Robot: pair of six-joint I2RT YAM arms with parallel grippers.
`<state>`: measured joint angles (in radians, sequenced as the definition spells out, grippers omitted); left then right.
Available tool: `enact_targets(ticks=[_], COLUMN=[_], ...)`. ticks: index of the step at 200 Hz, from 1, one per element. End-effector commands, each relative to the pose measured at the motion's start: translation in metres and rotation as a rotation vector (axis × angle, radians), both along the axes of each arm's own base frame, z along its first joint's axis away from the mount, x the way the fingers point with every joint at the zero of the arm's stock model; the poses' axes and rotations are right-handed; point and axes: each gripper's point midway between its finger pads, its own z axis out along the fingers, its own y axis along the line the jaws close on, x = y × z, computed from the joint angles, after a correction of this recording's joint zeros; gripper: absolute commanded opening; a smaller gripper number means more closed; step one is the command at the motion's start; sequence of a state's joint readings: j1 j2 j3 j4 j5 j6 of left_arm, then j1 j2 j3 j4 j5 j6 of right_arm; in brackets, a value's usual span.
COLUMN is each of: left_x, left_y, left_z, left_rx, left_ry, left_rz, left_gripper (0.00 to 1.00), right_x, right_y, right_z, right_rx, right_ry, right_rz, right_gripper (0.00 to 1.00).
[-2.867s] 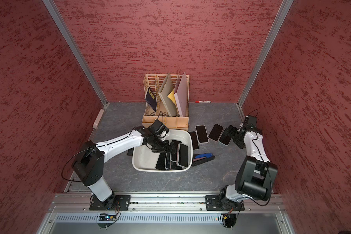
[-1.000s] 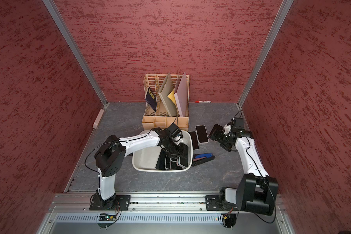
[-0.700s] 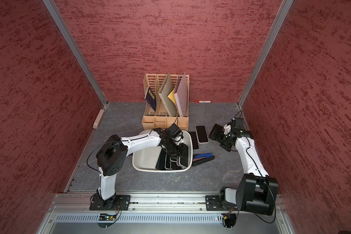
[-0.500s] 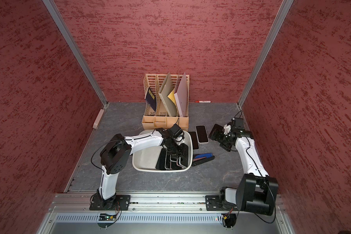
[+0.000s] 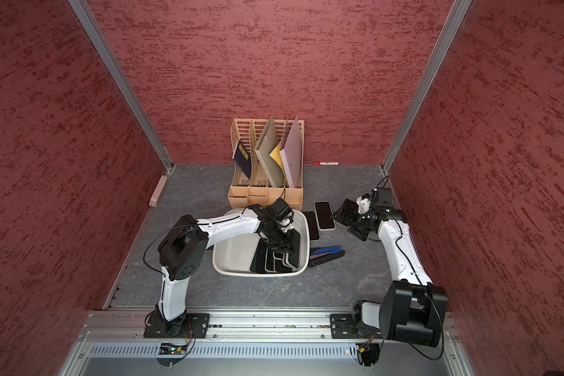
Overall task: Take the phone out of the storage box
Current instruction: Pick up the phone from the storage box.
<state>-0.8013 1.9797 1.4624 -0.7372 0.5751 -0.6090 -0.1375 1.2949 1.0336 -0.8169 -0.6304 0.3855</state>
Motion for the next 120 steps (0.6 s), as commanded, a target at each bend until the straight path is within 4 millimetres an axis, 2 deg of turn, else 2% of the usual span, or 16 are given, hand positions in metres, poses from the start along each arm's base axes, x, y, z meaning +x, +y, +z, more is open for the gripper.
enact_targets(ticks=[1,20,44,74,88,120], left_x=[0.013,0.018,0.029,0.035,0.033,0.030], left_y=[0.004,0.008,0.012,0.006,0.001,-0.009], left_z=[0.078,0.124,0.166,0.196,0.204,0.219], left_rx=[-0.215,-0.413,-0.682,-0.908,-0.959,-1.028], left_ry=[-0.082,-0.098,-0.093,-0.079,-0.074,-0.067], left_rz=[0.030,0.057,0.099,0.102,0.085,0.038], left_gripper=[0.03,0.05,0.08,0.09,0.09,0.09], right_x=[0.013,0.014,0.009,0.003,0.002,0.003], right_y=[0.041,0.067,0.097,0.118,0.124,0.130], right_z=[0.047,0.068,0.092,0.109,0.114,0.105], right_rx=[0.189,0.303,0.405,0.497,0.526,0.528], right_ry=[-0.154,-0.207,-0.257,-0.282,-0.287,-0.245], right_rz=[0.135,0.215,0.316,0.384,0.404,0.397], right_gripper=[0.95,0.96,0.96,0.96,0.95,0.92])
